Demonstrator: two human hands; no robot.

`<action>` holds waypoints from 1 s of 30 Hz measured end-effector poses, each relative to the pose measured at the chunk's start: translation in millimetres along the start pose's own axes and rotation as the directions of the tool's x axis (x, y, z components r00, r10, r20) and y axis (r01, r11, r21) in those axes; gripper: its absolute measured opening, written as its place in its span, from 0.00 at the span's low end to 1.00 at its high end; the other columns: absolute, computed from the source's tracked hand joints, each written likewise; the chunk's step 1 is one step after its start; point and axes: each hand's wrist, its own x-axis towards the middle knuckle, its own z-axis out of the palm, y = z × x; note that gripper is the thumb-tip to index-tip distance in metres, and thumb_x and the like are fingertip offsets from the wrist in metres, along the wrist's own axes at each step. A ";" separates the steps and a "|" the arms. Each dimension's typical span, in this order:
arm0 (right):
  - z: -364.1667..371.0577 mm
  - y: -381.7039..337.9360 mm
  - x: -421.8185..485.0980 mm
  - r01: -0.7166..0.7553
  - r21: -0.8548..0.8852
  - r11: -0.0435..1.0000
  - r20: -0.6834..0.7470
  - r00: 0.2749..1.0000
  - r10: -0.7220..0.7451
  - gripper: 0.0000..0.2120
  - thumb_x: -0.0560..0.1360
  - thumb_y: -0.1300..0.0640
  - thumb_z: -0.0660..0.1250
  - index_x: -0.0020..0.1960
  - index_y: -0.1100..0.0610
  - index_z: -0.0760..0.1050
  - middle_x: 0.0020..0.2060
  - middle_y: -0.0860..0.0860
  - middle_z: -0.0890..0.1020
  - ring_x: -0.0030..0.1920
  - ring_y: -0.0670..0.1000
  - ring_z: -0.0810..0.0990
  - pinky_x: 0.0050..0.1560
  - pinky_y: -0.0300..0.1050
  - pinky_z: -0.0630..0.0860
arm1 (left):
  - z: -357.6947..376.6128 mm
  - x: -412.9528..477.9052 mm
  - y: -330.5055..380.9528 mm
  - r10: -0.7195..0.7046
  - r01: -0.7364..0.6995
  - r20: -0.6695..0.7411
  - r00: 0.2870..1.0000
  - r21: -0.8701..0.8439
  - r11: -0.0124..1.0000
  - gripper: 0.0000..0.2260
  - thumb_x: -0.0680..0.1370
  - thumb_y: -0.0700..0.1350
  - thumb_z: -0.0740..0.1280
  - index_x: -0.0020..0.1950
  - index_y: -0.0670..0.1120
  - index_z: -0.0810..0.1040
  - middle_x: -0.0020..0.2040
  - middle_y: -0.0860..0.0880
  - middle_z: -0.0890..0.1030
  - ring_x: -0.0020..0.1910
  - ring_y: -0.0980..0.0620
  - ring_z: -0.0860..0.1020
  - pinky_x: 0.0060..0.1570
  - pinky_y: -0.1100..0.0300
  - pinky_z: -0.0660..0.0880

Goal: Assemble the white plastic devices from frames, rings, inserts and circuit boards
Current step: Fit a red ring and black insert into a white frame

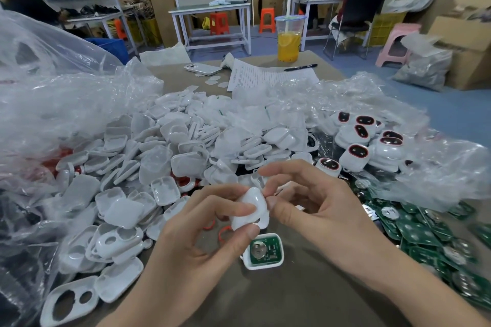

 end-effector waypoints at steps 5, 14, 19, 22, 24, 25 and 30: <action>-0.5 1.2 0.9 0.024 -0.023 0.999 0.001 1.000 -0.024 0.16 0.75 0.57 0.71 0.57 0.40 0.80 0.44 0.45 0.82 0.39 0.44 0.78 0.45 0.34 0.75 | -0.7 -0.6 -2.3 0.019 -0.018 -0.010 1.000 0.047 0.999 0.06 0.75 0.54 0.71 0.52 0.59 0.81 0.59 0.56 0.81 0.55 0.52 0.81 0.50 0.65 0.75; -14.1 8.2 0.0 0.024 -0.488 0.873 -0.054 0.997 -0.057 0.09 0.79 0.51 0.67 0.52 0.37 0.79 0.47 0.35 0.80 0.47 0.42 0.78 0.46 0.28 0.71 | -17.5 7.2 -27.6 -0.039 0.058 -0.048 0.998 0.517 0.854 0.07 0.77 0.49 0.71 0.55 0.54 0.79 0.55 0.61 0.78 0.56 0.64 0.72 0.58 0.70 0.67; -26.9 11.0 -4.6 0.015 -0.602 0.798 0.232 0.960 0.157 0.22 0.69 0.31 0.69 0.61 0.28 0.70 0.57 0.31 0.75 0.56 0.36 0.74 0.50 0.24 0.68 | -23.5 3.0 -25.9 -0.109 0.042 0.058 0.992 0.670 0.741 0.08 0.78 0.52 0.69 0.56 0.53 0.82 0.60 0.55 0.78 0.61 0.50 0.72 0.60 0.60 0.61; -27.2 14.2 -7.6 0.045 -0.645 0.763 0.331 0.916 0.226 0.35 0.63 0.25 0.70 0.67 0.24 0.61 0.59 0.25 0.68 0.60 0.30 0.69 0.51 0.30 0.70 | -22.7 1.5 -14.1 0.005 -0.088 0.142 0.990 0.580 0.810 0.10 0.80 0.55 0.64 0.54 0.53 0.82 0.59 0.58 0.78 0.60 0.54 0.74 0.60 0.59 0.67; -25.8 16.8 -8.1 0.080 -0.667 0.741 0.363 0.903 0.229 0.36 0.65 0.26 0.70 0.69 0.25 0.59 0.61 0.25 0.67 0.63 0.30 0.67 0.57 0.34 0.69 | -18.6 -2.7 -7.9 0.101 -0.230 0.275 0.956 0.491 0.840 0.09 0.82 0.53 0.63 0.53 0.53 0.82 0.57 0.61 0.78 0.59 0.57 0.74 0.59 0.58 0.71; -25.1 17.6 -7.7 0.094 -0.664 0.741 0.376 0.900 0.222 0.35 0.66 0.28 0.70 0.70 0.26 0.58 0.61 0.26 0.68 0.64 0.31 0.67 0.59 0.36 0.69 | -16.3 -5.2 -6.2 0.130 -0.281 0.336 0.933 0.454 0.845 0.09 0.83 0.52 0.63 0.54 0.53 0.82 0.57 0.61 0.79 0.59 0.57 0.74 0.58 0.57 0.71; -20.7 18.6 -6.6 0.107 -0.602 0.791 0.410 0.892 0.192 0.32 0.70 0.35 0.70 0.69 0.25 0.59 0.59 0.33 0.73 0.63 0.39 0.70 0.58 0.34 0.71 | -12.3 -8.5 -6.8 0.127 -0.355 0.485 0.865 0.415 0.838 0.12 0.83 0.52 0.61 0.56 0.53 0.84 0.58 0.59 0.79 0.58 0.54 0.75 0.54 0.53 0.73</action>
